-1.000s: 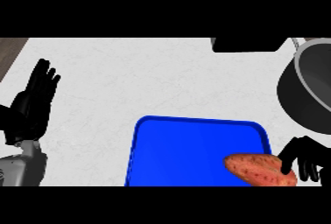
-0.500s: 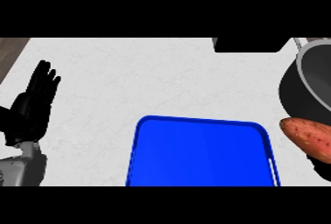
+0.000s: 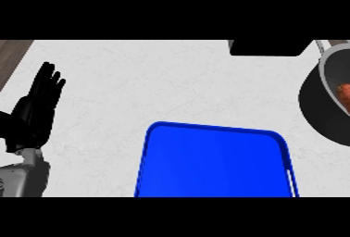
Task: Pick the sweet potato from the tray and place it in the pot
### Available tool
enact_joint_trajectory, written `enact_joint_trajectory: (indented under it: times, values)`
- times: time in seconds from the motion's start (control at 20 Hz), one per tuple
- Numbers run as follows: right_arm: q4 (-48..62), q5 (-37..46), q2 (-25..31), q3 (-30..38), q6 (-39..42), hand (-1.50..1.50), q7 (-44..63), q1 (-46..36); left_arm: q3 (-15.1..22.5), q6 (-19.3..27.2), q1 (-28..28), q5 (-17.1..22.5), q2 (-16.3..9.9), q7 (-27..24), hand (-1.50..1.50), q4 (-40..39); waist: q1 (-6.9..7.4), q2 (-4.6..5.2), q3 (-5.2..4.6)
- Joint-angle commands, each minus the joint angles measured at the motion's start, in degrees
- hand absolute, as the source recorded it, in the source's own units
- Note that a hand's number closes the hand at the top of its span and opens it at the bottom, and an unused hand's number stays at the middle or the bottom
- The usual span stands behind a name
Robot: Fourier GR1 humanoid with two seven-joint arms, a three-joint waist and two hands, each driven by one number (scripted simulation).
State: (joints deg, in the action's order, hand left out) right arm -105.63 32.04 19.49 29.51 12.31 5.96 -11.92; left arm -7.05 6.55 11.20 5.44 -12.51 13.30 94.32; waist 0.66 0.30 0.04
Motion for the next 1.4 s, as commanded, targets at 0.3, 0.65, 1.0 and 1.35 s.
enact_joint_trajectory:
  times: [0.3,0.65,1.0,1.35]
  values:
    - [33.61,15.62,8.78,-0.95,-18.87,1.50,-17.07,-7.82,0.19,-0.44,1.14,-0.29,0.11,0.71,0.00,-0.66,0.40,0.08,0.04]
    - [54.08,13.13,9.05,0.12,-19.95,1.50,-19.26,-15.50,1.42,-1.13,-0.40,-0.70,2.60,-4.13,0.00,-3.17,0.60,0.20,0.04]
    - [63.49,6.11,10.76,2.39,-9.67,-1.50,-27.02,-17.82,1.50,0.36,0.91,-1.97,1.92,-1.45,0.00,-0.95,1.23,0.38,0.18]
    - [64.79,-6.93,7.88,11.53,-4.58,-1.50,-31.36,-22.14,1.02,0.14,0.83,-1.49,1.35,0.13,0.00,-0.14,0.61,-0.19,0.19]
